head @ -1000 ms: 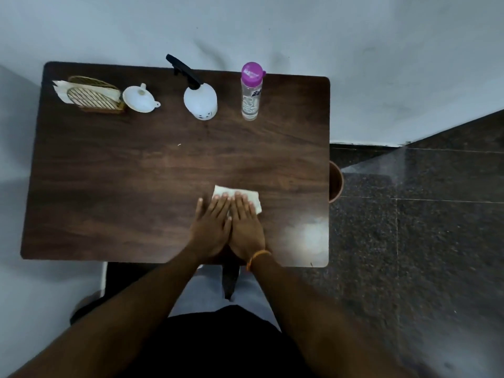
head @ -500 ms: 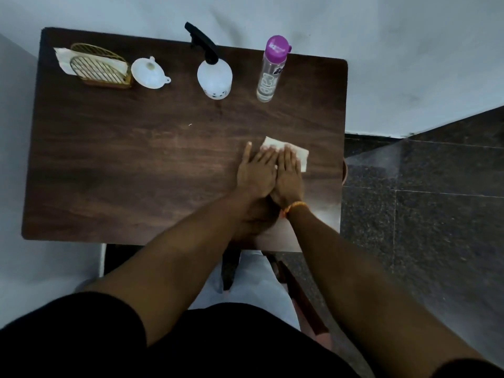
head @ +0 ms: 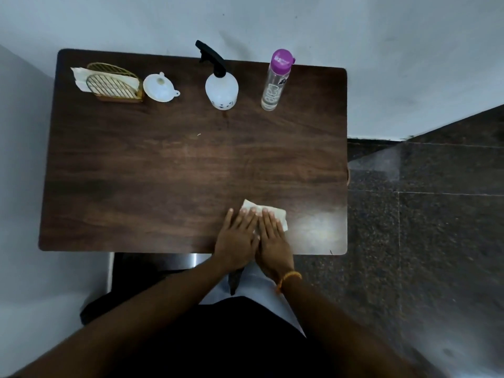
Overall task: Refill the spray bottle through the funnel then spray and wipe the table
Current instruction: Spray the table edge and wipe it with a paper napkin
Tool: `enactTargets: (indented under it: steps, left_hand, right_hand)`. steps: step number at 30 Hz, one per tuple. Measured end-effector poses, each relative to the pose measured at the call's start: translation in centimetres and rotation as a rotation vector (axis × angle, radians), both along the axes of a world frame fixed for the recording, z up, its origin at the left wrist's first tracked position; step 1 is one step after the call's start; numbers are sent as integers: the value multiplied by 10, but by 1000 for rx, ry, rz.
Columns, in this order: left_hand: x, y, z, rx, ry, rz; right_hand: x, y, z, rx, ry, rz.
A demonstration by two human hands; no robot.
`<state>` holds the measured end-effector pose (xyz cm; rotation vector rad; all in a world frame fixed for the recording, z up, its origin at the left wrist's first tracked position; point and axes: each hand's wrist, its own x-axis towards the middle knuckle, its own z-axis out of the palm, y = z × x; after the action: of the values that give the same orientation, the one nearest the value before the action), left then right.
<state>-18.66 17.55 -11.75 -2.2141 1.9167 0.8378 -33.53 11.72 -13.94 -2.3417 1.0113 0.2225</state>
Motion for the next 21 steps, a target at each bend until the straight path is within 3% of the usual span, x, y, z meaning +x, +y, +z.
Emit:
enactTargets:
  steps: [5,15,21]
  left_hand:
    - [-6,-14,5,50,10,-16]
    - [92,-136,-1,40,-138,60]
    - [71,-114,-5,72,-106,94]
  right_hand:
    - [-8,-14,-3,-43,54,75]
    - [112,-137,-11,-82,59,15]
    - [94,-115,-15,-74,50,42]
